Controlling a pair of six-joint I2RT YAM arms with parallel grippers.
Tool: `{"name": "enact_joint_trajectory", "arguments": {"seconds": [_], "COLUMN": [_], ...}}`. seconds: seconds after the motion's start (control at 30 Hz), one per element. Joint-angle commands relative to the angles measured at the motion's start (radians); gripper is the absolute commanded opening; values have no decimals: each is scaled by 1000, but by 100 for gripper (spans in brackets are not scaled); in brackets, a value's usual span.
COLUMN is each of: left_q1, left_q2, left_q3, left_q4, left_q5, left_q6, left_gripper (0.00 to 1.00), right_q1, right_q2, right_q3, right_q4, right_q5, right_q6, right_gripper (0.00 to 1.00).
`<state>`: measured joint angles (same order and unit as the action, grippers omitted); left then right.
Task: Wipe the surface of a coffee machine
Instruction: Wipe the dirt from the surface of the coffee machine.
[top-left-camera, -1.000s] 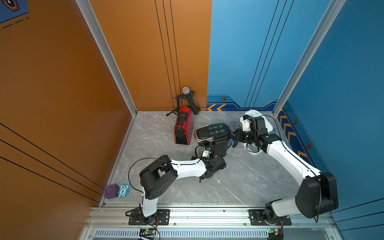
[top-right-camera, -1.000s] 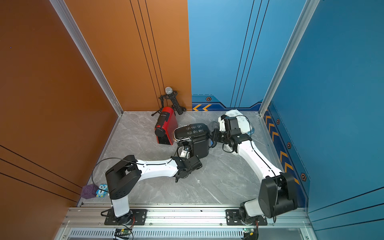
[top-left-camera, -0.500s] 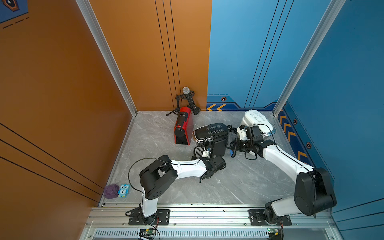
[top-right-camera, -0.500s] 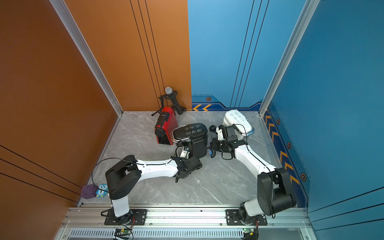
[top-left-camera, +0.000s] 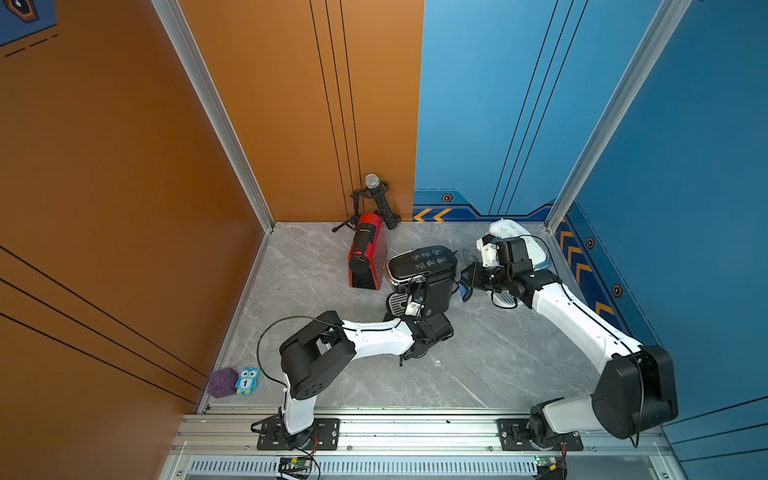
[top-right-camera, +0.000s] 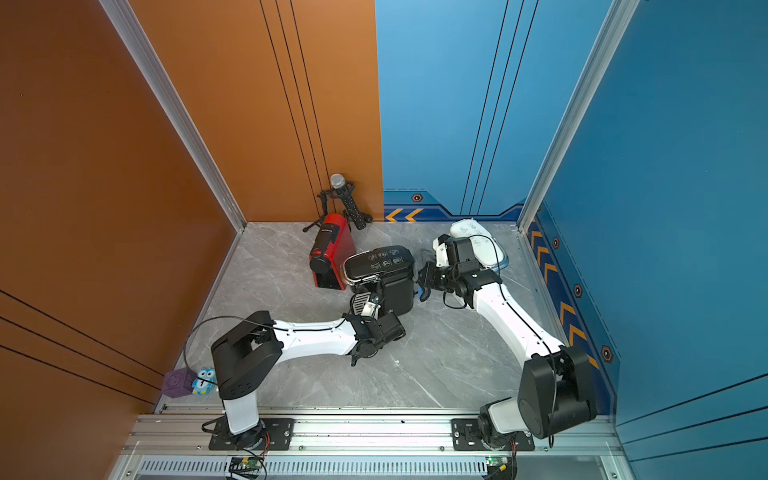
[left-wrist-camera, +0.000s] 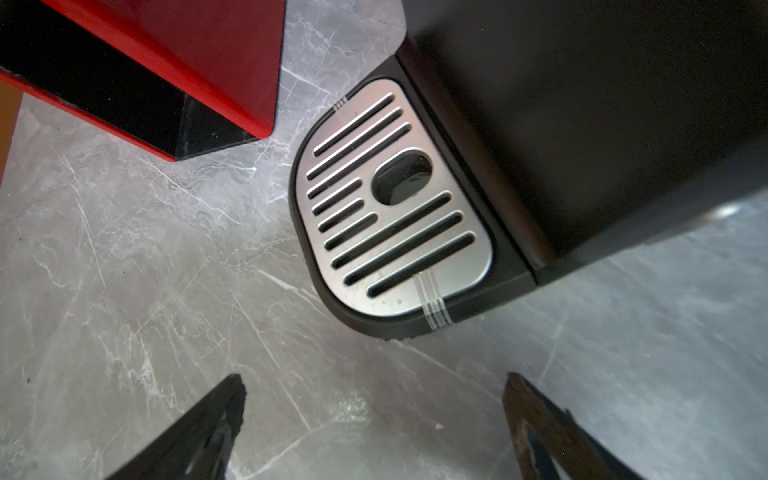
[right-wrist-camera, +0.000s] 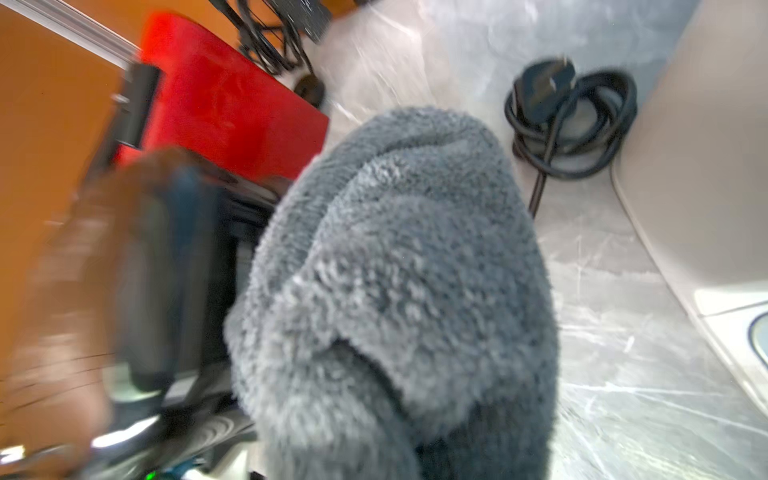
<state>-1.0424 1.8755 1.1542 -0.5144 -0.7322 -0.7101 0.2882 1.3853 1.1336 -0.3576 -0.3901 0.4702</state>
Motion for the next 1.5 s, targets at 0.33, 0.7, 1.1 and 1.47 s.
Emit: {"name": "enact_joint_trajectory", "arguments": {"seconds": [0.33,0.7,1.1,1.47], "left_q1": [-55,58,450,493], "left_q2": [-82,-376,-475,-251], "left_q3": [-27,-456,-584,-394], "left_q4": [150,568,657,666], "left_q5": [225,554,772,733], "left_q6": [178,112,-12,-25], "left_gripper": [98,93,79,79], "right_q1": [16,-10,-35,-34], "right_q2": [113,241,183,158], "right_q3": [-209,-218,-159,-193], "right_q4": [142,228,171,163], "right_q5": [10,-29,-36,-39], "right_q6": [-2,7,-8,-16], "right_gripper": [12,12,12,12]}}
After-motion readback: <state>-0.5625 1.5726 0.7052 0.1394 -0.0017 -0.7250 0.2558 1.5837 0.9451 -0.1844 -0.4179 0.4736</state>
